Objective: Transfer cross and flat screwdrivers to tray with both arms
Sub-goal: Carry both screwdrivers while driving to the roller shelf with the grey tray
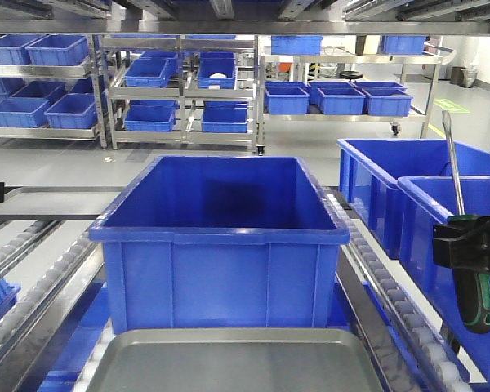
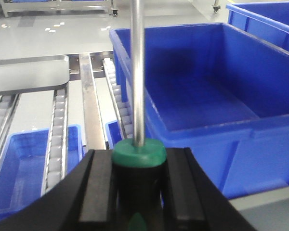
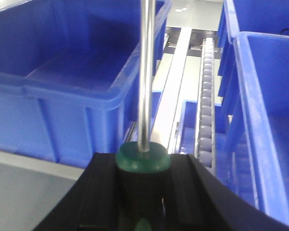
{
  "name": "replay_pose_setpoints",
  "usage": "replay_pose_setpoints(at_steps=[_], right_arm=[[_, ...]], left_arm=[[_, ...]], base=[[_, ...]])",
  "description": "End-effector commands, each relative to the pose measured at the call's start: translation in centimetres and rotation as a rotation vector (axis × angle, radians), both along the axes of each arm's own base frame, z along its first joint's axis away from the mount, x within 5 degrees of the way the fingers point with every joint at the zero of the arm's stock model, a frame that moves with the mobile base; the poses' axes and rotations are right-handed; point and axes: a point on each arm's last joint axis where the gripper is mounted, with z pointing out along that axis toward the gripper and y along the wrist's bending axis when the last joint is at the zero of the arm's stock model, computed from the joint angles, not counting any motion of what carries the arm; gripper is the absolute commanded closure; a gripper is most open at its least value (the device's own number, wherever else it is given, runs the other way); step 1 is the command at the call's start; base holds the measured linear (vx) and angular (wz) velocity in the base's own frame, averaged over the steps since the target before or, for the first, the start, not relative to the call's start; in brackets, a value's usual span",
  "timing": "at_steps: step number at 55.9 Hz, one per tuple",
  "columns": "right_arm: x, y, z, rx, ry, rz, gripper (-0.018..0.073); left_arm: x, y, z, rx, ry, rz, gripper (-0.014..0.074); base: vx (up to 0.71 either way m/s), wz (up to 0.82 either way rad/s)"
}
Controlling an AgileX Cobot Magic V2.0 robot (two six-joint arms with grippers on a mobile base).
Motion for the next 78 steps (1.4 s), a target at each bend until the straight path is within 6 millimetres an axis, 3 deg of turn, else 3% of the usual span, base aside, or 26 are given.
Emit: replay_pose_setpoints(at_steps=[1,48,60,68,78], right_arm=[[-0.3,-0.2,2.3,0.014,-0.143,-0.008,0.0567],[-0.3,-0.2,2.3,0.015,-0.145,-0.008,0.0567],[-0.3,0.2,2.3,0.095,-0.131,-0.001,0.0567],[0.2,1.1,1.4,0.184,-0.041,0.048,0.0567],[1.4,2.9,-0.5,0.286,0.115,0.181,0.0567]], left_arm=[[-0.6,0.1,2.5,-0.038,-0.129,0.03,0.0596],[-0.6,0.1,2.5,-0.038,-0.129,0.03,0.0596],[-0.6,-0.1,2.5,-0.084,-0.125,0.028,0.0596],[-0.3,-1.5,2.3,-0.265,-0.066,-0.049,0.0596],[0.9,-5.5,-1.8,-0.266,0.248,-0.264,0.0595]], base=[[0.1,-0.08],[0.02,-0.01],[0.0,0.0],[0.0,0.0],[0.0,0.0]])
